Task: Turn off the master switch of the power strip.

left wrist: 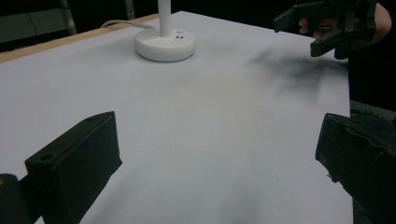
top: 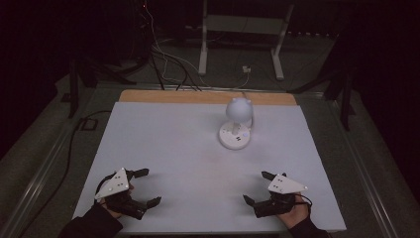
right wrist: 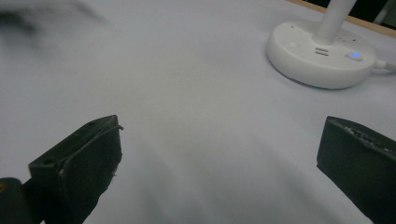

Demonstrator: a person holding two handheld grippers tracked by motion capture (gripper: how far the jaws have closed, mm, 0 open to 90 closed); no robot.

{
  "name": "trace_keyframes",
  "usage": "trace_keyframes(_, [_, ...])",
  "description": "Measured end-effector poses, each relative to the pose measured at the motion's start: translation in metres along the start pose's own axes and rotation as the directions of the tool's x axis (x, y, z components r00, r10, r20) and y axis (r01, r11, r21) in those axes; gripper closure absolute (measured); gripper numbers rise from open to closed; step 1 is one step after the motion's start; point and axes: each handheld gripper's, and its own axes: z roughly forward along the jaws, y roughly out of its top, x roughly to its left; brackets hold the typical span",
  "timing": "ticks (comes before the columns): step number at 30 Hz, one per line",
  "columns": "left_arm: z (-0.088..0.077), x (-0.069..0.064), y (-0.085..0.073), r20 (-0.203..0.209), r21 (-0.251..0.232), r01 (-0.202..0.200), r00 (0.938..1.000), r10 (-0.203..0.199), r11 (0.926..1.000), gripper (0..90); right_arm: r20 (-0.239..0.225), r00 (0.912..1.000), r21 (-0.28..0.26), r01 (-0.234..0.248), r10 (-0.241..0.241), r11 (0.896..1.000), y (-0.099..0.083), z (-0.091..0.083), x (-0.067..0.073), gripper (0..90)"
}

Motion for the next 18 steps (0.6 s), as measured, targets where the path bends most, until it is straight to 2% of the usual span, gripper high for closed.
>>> trace_keyframes(18, [0.000, 0.000, 0.000, -0.005, -0.001, -0.002, 1.0000, 0.002, 1.0000, 0.5, -0.035, 0.9992, -0.007, -0.018, 0.017, 1.000, 0.015, -0.002, 0.013, 0.5])
